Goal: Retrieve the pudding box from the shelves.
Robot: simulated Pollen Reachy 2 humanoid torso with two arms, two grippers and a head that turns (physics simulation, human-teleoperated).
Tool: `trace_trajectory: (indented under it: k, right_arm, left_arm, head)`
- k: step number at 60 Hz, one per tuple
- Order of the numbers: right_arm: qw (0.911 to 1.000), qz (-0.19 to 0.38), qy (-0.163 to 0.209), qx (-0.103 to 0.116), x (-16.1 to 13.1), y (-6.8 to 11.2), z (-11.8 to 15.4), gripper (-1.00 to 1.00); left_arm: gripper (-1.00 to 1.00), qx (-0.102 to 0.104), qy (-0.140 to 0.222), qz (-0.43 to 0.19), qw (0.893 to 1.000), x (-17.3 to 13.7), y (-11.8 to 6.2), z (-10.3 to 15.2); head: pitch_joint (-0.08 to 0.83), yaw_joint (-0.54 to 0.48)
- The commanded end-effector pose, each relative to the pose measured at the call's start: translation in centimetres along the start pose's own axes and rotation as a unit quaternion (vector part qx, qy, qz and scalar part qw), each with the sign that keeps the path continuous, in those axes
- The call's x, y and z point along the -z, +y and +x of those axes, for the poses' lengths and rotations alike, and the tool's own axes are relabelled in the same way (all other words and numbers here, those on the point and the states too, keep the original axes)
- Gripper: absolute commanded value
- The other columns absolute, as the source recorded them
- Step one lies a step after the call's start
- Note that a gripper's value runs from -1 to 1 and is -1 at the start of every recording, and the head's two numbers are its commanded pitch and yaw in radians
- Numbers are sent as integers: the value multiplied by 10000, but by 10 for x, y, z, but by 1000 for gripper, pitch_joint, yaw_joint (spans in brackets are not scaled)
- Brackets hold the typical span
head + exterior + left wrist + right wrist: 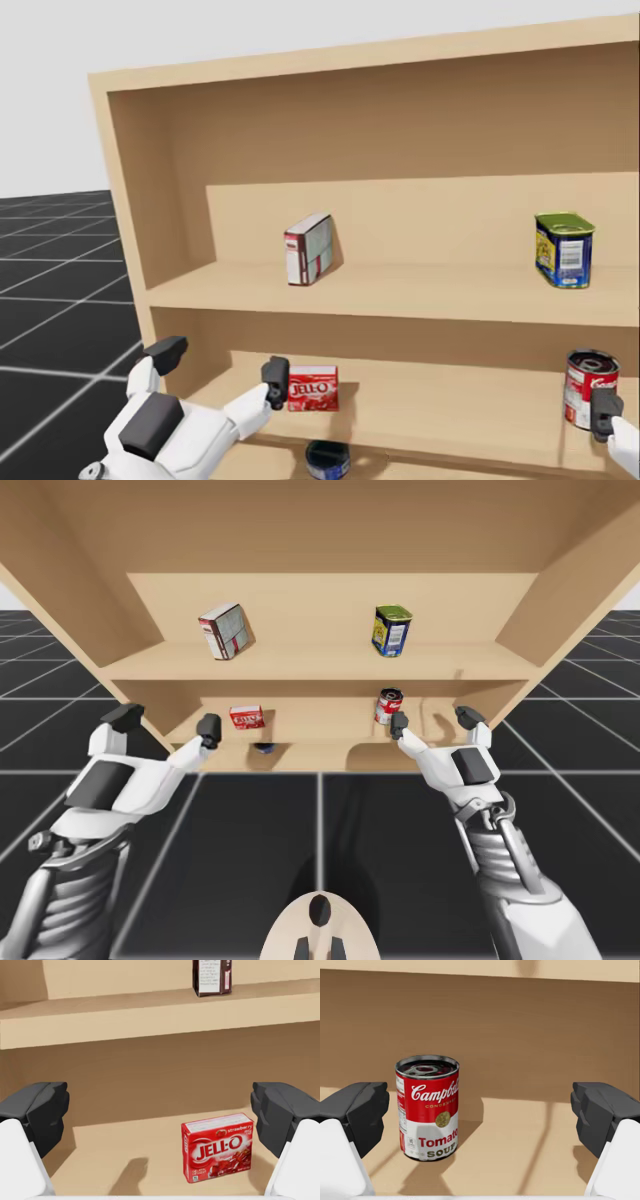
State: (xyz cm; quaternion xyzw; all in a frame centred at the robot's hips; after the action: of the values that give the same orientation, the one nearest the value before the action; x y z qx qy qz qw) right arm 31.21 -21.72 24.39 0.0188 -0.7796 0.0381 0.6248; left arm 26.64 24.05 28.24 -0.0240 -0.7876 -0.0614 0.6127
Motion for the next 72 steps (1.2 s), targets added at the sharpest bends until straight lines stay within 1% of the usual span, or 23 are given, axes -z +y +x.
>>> trace_trajectory:
  k: [1, 3, 6, 8, 12, 17, 22, 25, 28, 31, 37, 44, 50, 58, 60, 72]
  right_arm:
    - [10000, 12, 17, 1, 0, 1, -1, -1000]
    - [10000, 25, 24, 8, 0, 1, -1, -1000]
    - [10000, 34, 28, 12, 0, 1, -1, -1000]
    - [10000, 41, 32, 10, 0, 1, -2, -1000]
    - [10000, 46, 32, 11, 0, 0, -2, -1000]
    - [10000, 47, 34, 21, 0, 0, -2, -1000]
    - [10000, 48, 48, 34, 0, -1, -2, -1000]
    - [10000, 51, 51, 31, 0, -1, -3, -1000]
    - [10000, 55, 55, 37, 0, -1, -3, -1000]
    - [10000, 59, 50, 41, 0, -1, -3, -1000]
    - [10000, 49, 54, 47, 1, -1, -3, -1000]
    - [10000, 38, 56, 36, 1, -1, -3, -1000]
    - [10000, 17, 32, 11, 1, -1, -3, -1000]
    - [10000, -5, 23, 16, 1, -3, -2, -1000]
    - [10000, -10, 21, 23, 1, -3, -2, -1000]
    - [10000, -14, 13, 51, 1, -5, -1, -1000]
  left_arm:
    - [-1000, 28, -54, -315, 9995, -14, -12, 46]
    - [-1000, -25, -50, -406, 9992, -15, -13, 51]
    - [-1000, -32, -47, -499, 9987, -14, -15, 62]
    - [-1000, -72, -76, -550, 9984, -12, -16, 69]
    - [-1000, -90, -84, -600, 9981, -6, -18, 77]
    - [-1000, -172, -37, -706, 9973, 3, -20, 84]
    - [-1000, -149, 17, -696, 9975, 16, -21, 87]
    - [-1000, -154, 57, -680, 9976, 21, -21, 87]
    - [-1000, -204, 106, -678, 9974, 30, -20, 87]
    - [-1000, -257, 168, -672, 9973, 42, -19, 87]
    - [-1000, -298, 246, -655, 9971, 64, -21, 90]
    - [-1000, -257, 350, -569, 9974, 88, -23, 90]
    - [-1000, -395, 494, -541, 9965, 106, -24, 87]
    - [-1000, -455, 659, -341, 9962, 131, -23, 81]
    - [-1000, -511, 707, -333, 9956, 136, -24, 80]
    - [-1000, -542, 951, -162, 9939, 158, -29, 71]
  head:
    - [131, 253]
    - [131, 251]
    - [131, 251]
    - [131, 253]
    - [134, 259]
    - [138, 266]
    - [143, 270]
    - [144, 271]
    - [147, 271]
    - [151, 272]
    - [157, 272]
    - [157, 266]
    - [161, 263]
    - [169, 264]
    - [170, 264]
    - [174, 258]
